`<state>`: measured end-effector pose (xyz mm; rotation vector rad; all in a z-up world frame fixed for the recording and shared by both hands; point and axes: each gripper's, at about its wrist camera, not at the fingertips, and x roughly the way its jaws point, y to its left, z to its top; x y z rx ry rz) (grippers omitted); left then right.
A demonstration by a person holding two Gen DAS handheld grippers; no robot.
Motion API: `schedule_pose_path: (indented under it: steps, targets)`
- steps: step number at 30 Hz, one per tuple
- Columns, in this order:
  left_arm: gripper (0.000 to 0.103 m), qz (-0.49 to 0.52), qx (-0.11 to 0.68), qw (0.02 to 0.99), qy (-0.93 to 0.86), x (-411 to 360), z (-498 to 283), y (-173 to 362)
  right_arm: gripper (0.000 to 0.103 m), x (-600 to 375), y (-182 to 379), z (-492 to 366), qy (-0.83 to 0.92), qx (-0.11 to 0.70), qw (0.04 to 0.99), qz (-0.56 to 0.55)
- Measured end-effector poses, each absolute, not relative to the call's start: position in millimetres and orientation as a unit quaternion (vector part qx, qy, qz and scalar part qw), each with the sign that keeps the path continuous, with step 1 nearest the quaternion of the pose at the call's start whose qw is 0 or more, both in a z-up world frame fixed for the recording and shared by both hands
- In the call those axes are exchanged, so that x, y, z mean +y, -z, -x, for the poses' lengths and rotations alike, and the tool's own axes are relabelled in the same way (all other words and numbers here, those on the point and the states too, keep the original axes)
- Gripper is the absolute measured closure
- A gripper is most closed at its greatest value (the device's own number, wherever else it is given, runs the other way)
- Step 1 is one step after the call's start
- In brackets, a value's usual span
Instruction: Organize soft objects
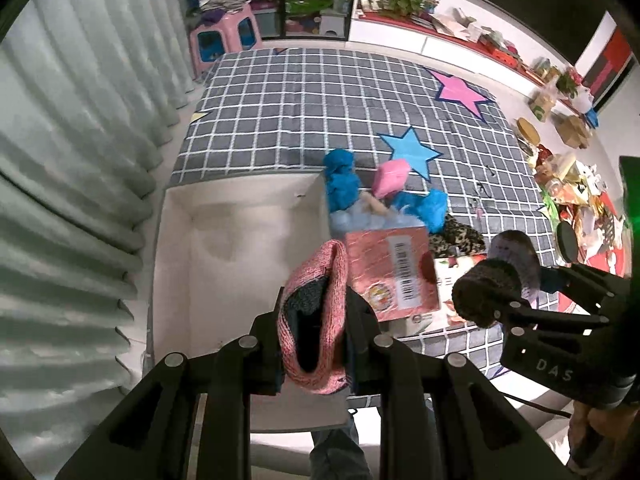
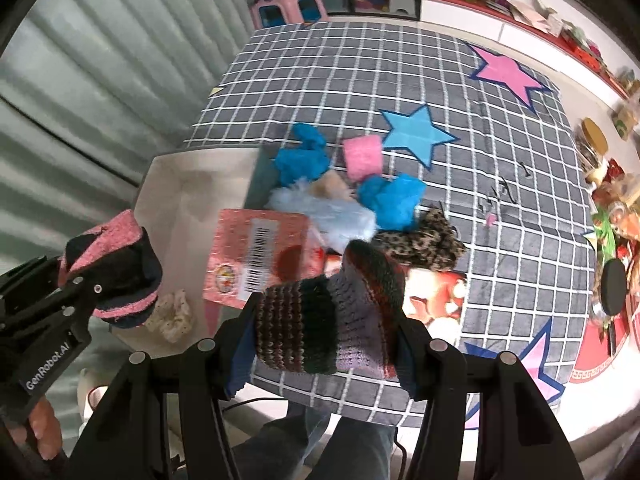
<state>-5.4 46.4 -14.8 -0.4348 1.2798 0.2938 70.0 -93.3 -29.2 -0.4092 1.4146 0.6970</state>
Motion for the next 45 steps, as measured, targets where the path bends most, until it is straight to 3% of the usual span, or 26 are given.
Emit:
schedule_pose_path:
  steps: [23,45]
  targets:
    - [0.079,0.274,0.599,0.720,-0.217,116.1,76.8,55.5,0.044,9.1,42.7,-17.0,-0.395,0.614,0.631,0.262]
    - [0.079,0.305,0.631,0.677,-0.224,125.2,77.0,100.2,0.044,48.6,65.5,-2.9,-0.428,0.623,0.589,0.287]
